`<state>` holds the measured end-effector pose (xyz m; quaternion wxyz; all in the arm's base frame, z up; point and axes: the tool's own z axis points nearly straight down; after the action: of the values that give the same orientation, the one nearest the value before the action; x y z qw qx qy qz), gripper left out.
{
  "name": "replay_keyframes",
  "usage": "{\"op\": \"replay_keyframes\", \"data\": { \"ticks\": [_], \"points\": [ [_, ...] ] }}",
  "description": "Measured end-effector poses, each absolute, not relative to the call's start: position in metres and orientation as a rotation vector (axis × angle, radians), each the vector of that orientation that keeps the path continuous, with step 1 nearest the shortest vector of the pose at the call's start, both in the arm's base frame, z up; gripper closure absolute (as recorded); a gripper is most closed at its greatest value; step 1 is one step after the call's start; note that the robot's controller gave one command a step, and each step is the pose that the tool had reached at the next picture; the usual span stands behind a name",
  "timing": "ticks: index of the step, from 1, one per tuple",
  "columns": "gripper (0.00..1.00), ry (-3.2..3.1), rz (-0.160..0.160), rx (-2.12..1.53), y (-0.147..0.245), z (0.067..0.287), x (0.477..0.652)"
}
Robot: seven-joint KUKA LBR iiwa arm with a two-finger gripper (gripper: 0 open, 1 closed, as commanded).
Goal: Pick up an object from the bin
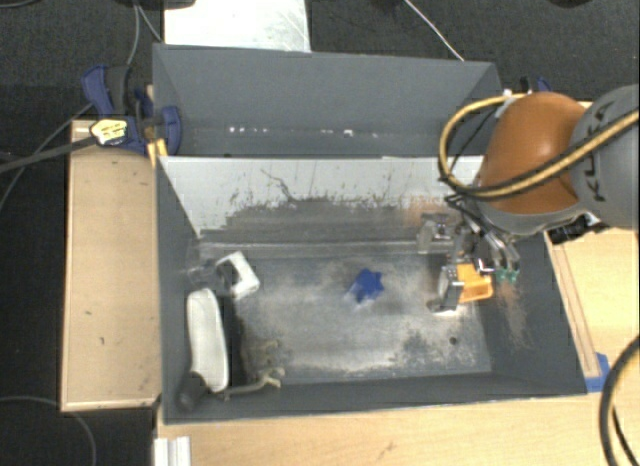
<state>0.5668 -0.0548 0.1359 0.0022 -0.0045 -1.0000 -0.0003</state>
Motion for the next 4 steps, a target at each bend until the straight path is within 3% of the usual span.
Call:
{"op": "replay_keyframes", "data": {
  "ticks": [1, 2, 3, 4],
  "points": [
    [0.0, -3.145, 0.0, -0.01, -0.055, 0.141, 0.568],
    [0.0, -3.141, 0.003, -0.033, -0.145, 0.109, 0.587],
    [0.0, -3.146, 0.0, 0.067, -0.13, 0.116, 0.57],
    [0.0, -3.135, 0.004, -0.267, -0.148, 0.109, 0.579]
  ]
}}
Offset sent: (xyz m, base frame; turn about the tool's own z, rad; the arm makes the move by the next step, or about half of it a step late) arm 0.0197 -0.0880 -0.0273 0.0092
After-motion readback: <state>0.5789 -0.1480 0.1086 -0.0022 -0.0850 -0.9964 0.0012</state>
